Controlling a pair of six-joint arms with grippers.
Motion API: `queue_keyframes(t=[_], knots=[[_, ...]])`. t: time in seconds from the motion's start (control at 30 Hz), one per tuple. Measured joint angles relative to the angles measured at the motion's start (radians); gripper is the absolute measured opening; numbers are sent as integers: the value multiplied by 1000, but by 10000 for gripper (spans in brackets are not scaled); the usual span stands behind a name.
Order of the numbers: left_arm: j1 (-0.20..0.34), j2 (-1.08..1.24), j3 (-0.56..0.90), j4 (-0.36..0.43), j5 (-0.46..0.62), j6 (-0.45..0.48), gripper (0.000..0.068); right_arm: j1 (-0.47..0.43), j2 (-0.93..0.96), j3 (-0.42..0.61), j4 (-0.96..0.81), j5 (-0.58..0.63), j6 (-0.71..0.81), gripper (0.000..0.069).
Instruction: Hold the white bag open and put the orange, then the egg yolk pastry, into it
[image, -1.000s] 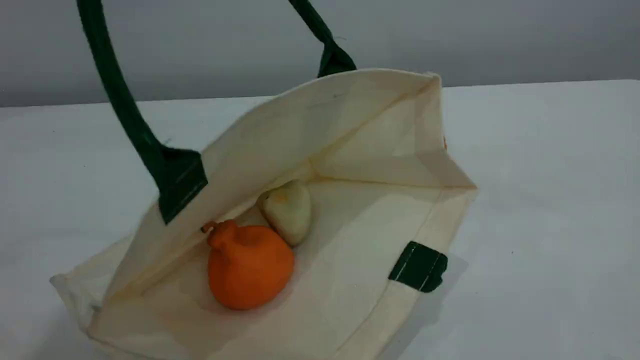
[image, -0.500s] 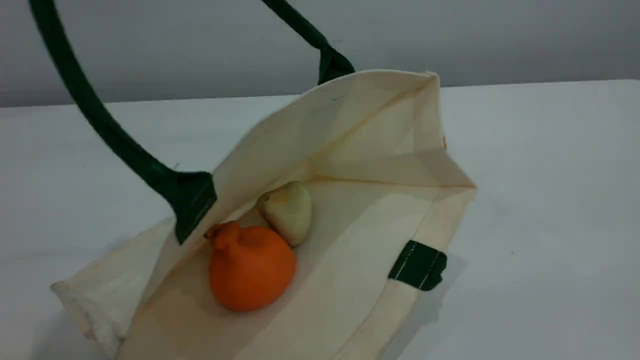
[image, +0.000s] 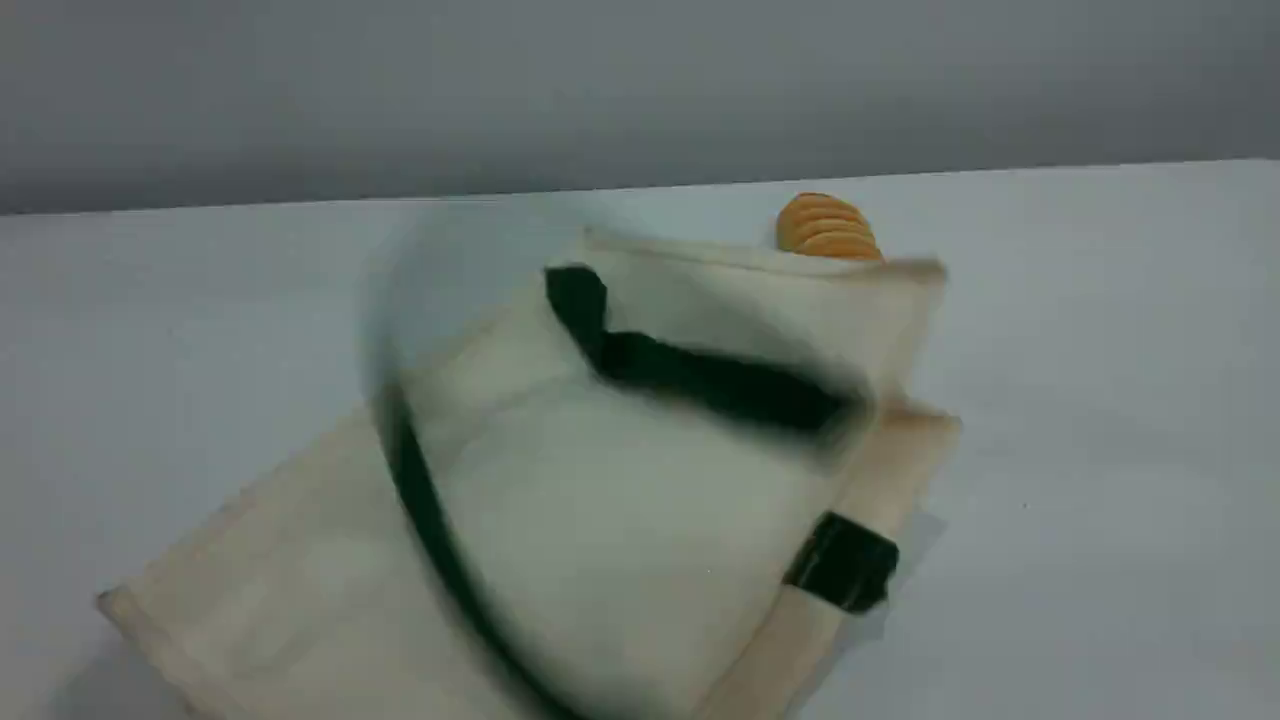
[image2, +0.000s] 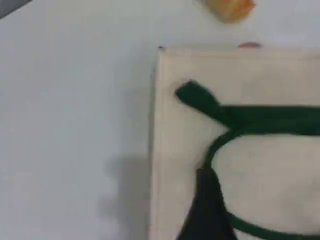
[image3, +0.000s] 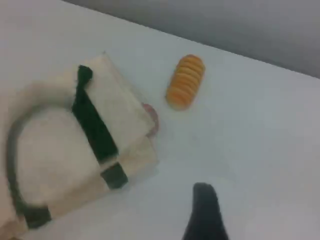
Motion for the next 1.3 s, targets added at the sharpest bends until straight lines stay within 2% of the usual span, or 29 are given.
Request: queue_keyframes(t=[0.1,0.3,0.67,0.9,1.07,1.3], knots=[[0,1,0,-4,8,19,486,0,0,0,3,0,0,460],[0,-45,0,98,61,20,486,0,-25,18,16,-2,15,460],[0,-298,0,90,108,-29,486,0,-235,180,38,1,24,460],[0,-453,14,-4,134,-29,486,0,-396,355,95,-2,22,460],[0,-564,126,-80,133,-30,486,0,-492,478,108,-31,22,460],[0,-785,358,-114,133,-102,486,0,-521,502,116,-101,17,460]])
